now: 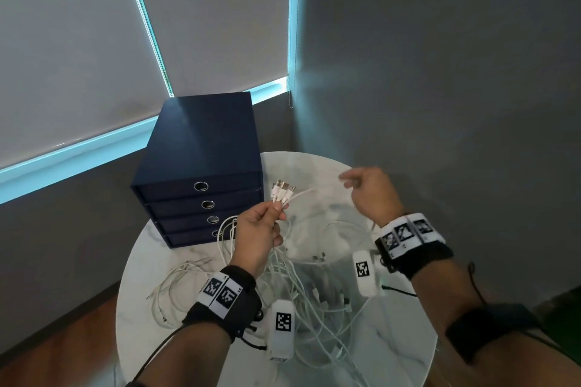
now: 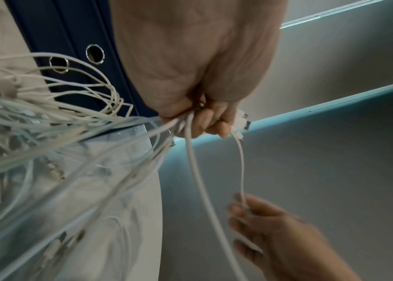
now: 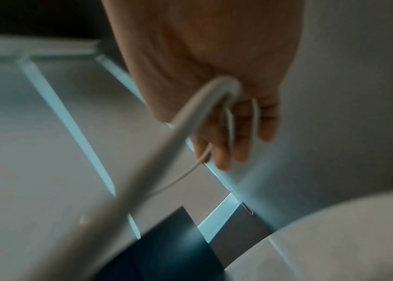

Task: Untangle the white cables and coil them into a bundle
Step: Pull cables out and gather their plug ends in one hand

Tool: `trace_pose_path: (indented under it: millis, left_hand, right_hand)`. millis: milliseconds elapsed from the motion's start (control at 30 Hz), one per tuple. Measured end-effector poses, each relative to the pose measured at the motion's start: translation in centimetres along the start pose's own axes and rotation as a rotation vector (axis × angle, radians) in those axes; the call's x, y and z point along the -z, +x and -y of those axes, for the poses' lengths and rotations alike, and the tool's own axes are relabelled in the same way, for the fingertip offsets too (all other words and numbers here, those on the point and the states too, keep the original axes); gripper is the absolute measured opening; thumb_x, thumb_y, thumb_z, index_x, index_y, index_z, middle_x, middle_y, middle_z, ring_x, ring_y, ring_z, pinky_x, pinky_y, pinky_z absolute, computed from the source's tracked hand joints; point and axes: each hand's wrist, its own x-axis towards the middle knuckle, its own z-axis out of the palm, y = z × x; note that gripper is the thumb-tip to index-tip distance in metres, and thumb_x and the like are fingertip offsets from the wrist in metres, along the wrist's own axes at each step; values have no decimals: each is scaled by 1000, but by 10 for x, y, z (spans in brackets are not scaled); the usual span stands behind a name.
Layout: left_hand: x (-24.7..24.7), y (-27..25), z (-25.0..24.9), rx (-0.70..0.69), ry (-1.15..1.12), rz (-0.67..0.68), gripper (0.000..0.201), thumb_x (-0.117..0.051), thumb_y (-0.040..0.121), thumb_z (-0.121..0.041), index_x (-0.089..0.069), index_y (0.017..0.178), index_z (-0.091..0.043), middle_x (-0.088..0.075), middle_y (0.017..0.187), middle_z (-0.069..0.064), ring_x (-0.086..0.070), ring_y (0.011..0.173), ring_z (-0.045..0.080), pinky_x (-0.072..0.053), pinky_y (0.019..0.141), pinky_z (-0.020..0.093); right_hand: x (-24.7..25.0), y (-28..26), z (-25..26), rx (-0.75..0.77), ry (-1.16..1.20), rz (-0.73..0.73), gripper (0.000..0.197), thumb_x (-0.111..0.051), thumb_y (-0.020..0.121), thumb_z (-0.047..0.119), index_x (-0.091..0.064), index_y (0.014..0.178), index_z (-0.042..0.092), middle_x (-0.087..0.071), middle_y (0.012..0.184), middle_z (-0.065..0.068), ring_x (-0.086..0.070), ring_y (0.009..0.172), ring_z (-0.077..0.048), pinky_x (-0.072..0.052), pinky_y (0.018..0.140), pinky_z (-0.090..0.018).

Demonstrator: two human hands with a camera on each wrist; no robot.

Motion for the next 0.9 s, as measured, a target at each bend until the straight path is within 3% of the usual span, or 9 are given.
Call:
trace_pose_path:
  millis: [100,133,200,267,367,533,633,800,900]
  left_hand:
    - [-7,2,3,-5,69,-22,18,-56,101,-10,-70,94,-1,-61,73,1,-35,43,8,-34,40,22]
    - [-9,2,4,-4,74,-24,17,-56,101,-10,-69,93,-1,-61,73,2,-34,42,8,-34,40,22]
    - [-8,2,4,5,57,-19,17,-56,101,-10,-68,93,-2,-61,74,3,-35,42,8,-33,40,22]
    - [-3,0,5,27,39,20,17,-54,102,-12,-67,95,-2,-61,75,2,-35,44,8,-33,40,21]
    - [5,-3,7,32,56,109,21,-52,103,-17,-68,100,-3,-60,76,1,-32,45,8,-30,41,21]
    - [16,-4,15,25,116,127,22,-52,103,-19,-68,100,-3,-63,81,3,-28,45,10,-28,41,20]
    - [19,-5,17,39,170,139,23,-52,103,-17,-65,90,-4,-59,66,-4,-25,43,10,-25,41,20]
    - [23,-5,20,23,270,100,26,-52,104,-13,-63,86,2,-47,45,-9,-26,36,6,-27,38,18]
    - [25,-4,22,68,201,25,23,-54,102,-12,-67,85,-5,-56,56,-7,-30,37,4,-27,37,18]
  right_hand:
    - [-21,-23,15,83,-410,386,21,-56,87,18,-70,100,28,-68,111,0,-62,108,-24,-48,97,-39]
    - [-28,-30,22,146,-341,474,11,-58,91,26,-69,92,24,-70,98,0,-65,95,-20,-51,88,-37]
    - [-35,-39,33,202,-131,526,31,-55,95,38,-67,75,16,-67,65,6,-62,62,-9,-51,69,-32]
    - [-34,-36,35,206,18,468,35,-52,99,29,-71,77,10,-58,47,18,-52,45,1,-41,59,-24]
    - [-25,-23,36,239,191,310,33,-51,100,19,-72,76,12,-53,46,24,-46,44,2,-35,58,-21]
    - [-1,10,45,130,512,-118,37,-52,99,23,-68,65,21,-53,54,6,-44,50,-16,-40,57,-28]
    - [22,22,53,104,672,-287,36,-50,100,21,-64,67,20,-49,48,12,-40,42,-6,-39,51,-25]
    - [41,29,56,41,884,-362,35,-46,101,16,-60,70,11,-43,51,4,-35,41,-6,-40,44,-21]
    - [41,30,42,-54,610,-283,31,-51,94,13,-69,69,11,-56,59,-4,-49,50,-16,-44,57,-32]
